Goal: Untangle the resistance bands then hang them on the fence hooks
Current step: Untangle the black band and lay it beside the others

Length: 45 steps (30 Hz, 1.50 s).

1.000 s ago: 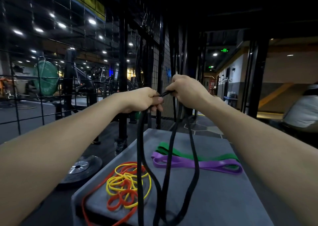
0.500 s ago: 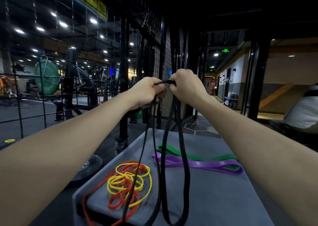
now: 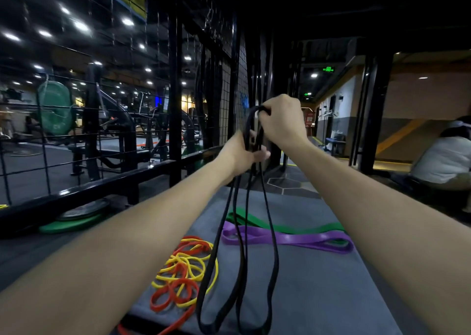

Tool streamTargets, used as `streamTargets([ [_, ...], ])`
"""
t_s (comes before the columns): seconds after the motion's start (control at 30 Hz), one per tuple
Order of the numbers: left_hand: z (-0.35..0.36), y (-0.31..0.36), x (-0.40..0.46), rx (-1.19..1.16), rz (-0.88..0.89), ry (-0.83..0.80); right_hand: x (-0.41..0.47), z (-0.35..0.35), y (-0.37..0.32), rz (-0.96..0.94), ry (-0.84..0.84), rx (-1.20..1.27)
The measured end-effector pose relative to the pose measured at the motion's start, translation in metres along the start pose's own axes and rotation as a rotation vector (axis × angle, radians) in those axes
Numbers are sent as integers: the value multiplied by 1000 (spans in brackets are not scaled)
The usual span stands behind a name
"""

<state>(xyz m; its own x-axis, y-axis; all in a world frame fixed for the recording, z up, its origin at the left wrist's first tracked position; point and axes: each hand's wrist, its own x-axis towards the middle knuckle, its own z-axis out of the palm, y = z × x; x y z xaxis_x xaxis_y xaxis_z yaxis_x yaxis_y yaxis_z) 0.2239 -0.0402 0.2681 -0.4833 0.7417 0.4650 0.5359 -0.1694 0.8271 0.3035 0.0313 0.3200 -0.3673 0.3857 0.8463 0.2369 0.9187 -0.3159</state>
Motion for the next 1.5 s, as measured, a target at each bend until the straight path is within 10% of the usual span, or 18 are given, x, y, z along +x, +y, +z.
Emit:
streamTargets([
  [0.93,21,-171,106,1064,-94,-662,-111,83,255,1025,125,257],
  [1.5,225,-352,93,881,36,-551,-226,93,423,1247,22,-129],
])
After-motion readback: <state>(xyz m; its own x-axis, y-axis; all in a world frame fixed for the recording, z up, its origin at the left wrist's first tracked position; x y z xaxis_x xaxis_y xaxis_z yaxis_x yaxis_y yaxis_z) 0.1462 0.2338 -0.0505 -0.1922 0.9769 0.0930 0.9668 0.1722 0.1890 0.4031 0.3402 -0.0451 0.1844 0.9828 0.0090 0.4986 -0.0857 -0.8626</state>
